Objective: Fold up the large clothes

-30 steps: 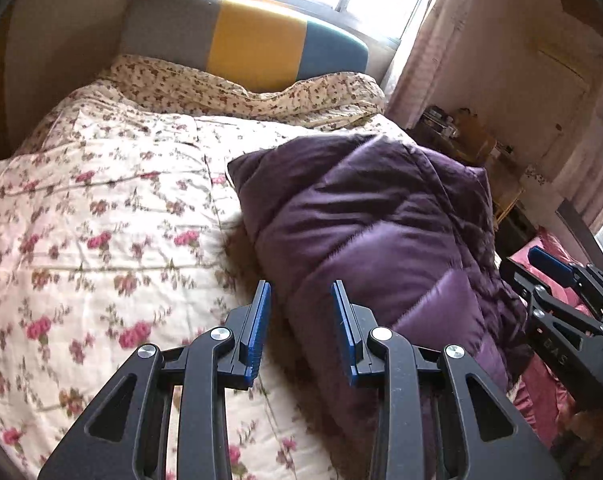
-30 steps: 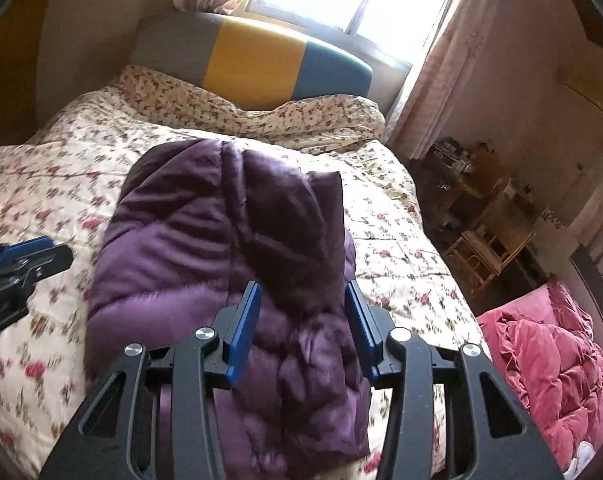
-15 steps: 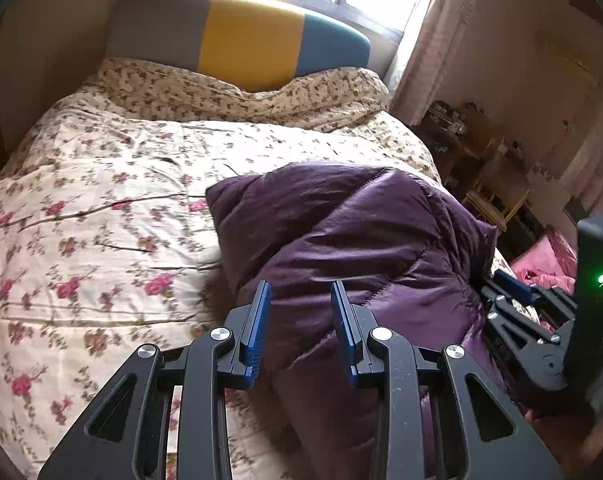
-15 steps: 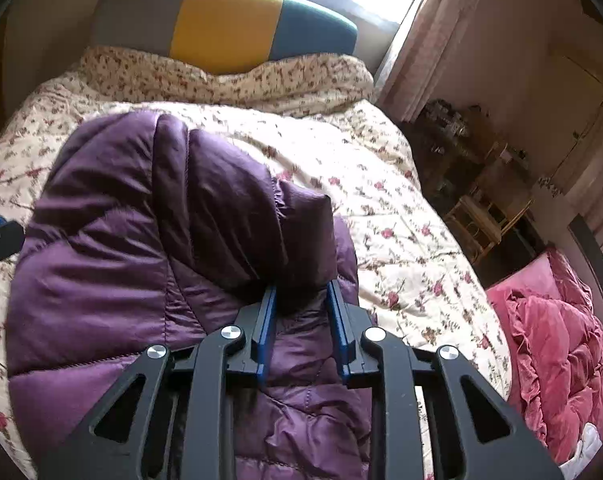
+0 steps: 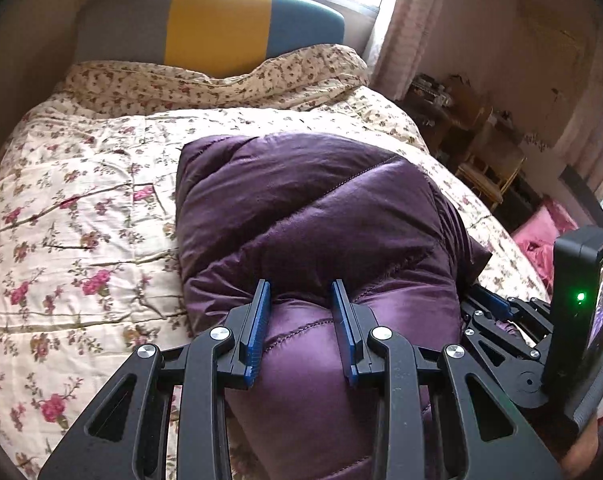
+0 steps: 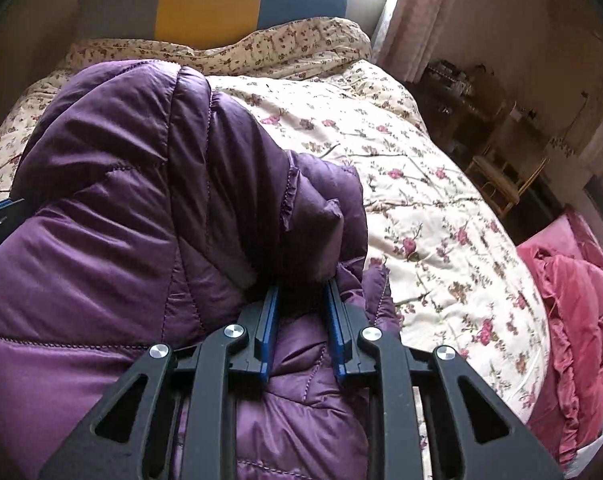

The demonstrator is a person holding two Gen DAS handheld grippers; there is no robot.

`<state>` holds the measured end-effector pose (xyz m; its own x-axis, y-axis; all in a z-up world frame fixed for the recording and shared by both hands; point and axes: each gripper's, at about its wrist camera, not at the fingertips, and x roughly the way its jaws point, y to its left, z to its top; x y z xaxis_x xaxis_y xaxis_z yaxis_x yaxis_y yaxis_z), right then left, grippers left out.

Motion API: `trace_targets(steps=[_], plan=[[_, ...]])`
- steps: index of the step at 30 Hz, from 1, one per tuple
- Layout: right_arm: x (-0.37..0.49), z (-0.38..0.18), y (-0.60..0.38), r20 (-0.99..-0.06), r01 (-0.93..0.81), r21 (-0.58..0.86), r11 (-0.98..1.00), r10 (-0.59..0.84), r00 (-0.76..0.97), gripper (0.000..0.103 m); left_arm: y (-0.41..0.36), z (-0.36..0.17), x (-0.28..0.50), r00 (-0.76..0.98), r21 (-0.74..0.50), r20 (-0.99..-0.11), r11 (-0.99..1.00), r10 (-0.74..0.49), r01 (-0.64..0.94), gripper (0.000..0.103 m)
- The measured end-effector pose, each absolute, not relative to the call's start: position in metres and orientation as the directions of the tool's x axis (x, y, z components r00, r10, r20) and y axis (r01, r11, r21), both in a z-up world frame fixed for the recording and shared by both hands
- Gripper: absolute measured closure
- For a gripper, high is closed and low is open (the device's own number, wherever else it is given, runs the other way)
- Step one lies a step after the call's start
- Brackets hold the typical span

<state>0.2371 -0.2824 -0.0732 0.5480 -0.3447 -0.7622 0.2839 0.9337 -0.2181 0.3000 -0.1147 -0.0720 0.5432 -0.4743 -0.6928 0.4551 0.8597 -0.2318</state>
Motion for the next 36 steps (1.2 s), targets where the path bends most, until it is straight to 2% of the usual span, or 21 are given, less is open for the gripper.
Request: trace_targets(steps=[14,18,19,20,21,22,23,24,27,33,36], plan=[[0.243,-0.089,-0.296,-0.782,0.286,-0.14,0.948,-0.283,0.555,0.084,-0.137,-0.104,0.305,0.529,-0.178,-0.717,0.854,-0.453,0.49,0.072],[0.238,-0.081,-0.294,-0.77,0.289,-0.149,0.946,-0.294,0.566,0.08,-0.128,-0.097,0.305,0.523,-0.205,-0.71,0.85,-0.471,0.486,0.071],[0.236,-0.077,-0.293,-0.768,0.294,-0.148,0.944,-0.297,0.567,0.078,-0.124,-0.093,0.305,0.521,-0.219,-0.707,0.848,-0.479,0.482,0.069],[0.235,-0.075,-0.294,-0.766,0.301,-0.143,0.943,-0.298,0.569,0.072,-0.118,-0.09,0.306,0.525,-0.235,-0.703,0.853,-0.48,0.466,0.059],[0.232,-0.071,-0.295,-0.764,0.312,-0.133,0.941,-0.298,0.572,0.063,-0.112,-0.088,0.307,0.525,-0.256,-0.697,0.853,-0.488,0.454,0.05],[0.228,-0.068,-0.297,-0.761,0.322,-0.127,0.938,-0.3,0.575,0.057,-0.105,-0.086,0.307,0.522,-0.282,-0.692,0.852,-0.499,0.441,0.046],[0.225,-0.067,-0.298,-0.758,0.33,-0.125,0.936,-0.305,0.577,0.045,-0.095,-0.085,0.307,0.521,-0.315,-0.686,0.853,-0.508,0.417,0.037],[0.222,-0.064,-0.302,-0.757,0.338,-0.112,0.934,-0.3,0.58,0.042,-0.088,-0.086,0.307,0.521,-0.334,-0.683,0.853,-0.512,0.4,0.034],[0.216,-0.06,-0.309,-0.765,0.336,-0.078,0.939,-0.273,0.584,0.038,-0.068,-0.093,0.305,0.507,-0.388,-0.683,0.849,-0.527,0.359,0.031],[0.219,-0.065,-0.319,-0.791,0.323,-0.008,0.946,-0.204,0.577,0.039,-0.058,-0.111,0.306,0.422,-0.535,-0.66,0.783,-0.622,0.317,0.03],[0.221,-0.071,-0.323,-0.804,0.317,0.035,0.948,-0.161,0.572,0.041,-0.067,-0.117,0.309,0.39,-0.56,-0.655,0.762,-0.647,0.324,0.028]])
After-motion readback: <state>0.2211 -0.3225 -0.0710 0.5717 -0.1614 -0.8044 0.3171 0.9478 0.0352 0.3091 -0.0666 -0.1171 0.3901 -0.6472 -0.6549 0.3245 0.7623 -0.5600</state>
